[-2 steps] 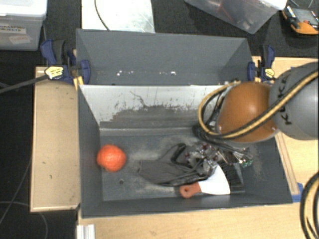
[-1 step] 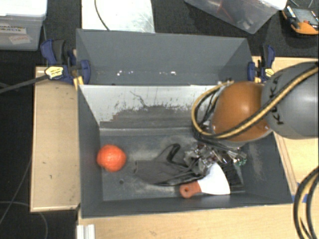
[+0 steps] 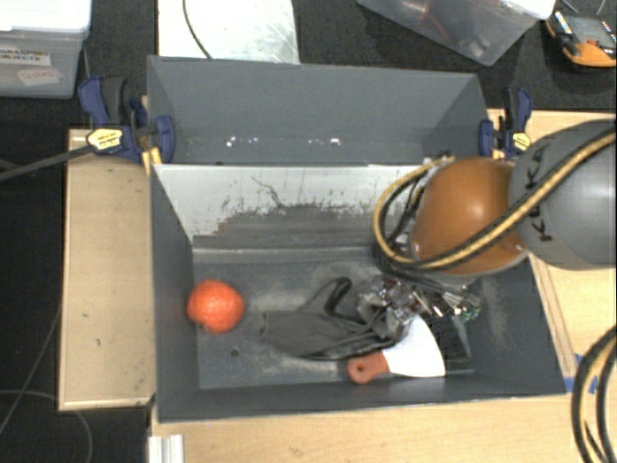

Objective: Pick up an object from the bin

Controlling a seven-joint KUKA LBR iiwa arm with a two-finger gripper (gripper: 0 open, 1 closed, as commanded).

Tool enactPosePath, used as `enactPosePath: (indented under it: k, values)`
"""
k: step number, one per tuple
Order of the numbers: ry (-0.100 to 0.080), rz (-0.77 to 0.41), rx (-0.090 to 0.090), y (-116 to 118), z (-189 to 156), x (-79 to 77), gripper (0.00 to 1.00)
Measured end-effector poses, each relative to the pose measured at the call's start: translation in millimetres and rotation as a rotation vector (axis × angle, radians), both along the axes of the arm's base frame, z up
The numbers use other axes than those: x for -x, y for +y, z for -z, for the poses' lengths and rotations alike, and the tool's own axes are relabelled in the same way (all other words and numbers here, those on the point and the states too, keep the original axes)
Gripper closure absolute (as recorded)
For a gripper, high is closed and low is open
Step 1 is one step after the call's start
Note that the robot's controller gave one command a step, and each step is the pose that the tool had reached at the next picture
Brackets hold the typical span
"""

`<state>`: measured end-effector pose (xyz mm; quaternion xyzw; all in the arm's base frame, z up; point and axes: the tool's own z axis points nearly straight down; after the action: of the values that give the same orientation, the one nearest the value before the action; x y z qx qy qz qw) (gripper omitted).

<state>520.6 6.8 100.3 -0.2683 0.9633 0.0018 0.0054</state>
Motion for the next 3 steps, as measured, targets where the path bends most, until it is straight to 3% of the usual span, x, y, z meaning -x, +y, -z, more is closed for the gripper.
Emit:
enactPosePath:
  k: [1, 2, 3]
  values:
    - [0.006, -0.006, -0.001, 1.5, -34.5, 0.4, 1.0]
    - [-0.006, 0.002, -0.001, 1.0, -94.0, -2.3, 1.0]
    - [-0.003, -0.005, -0.002, 2.4, -83.6, 11.4, 1.0]
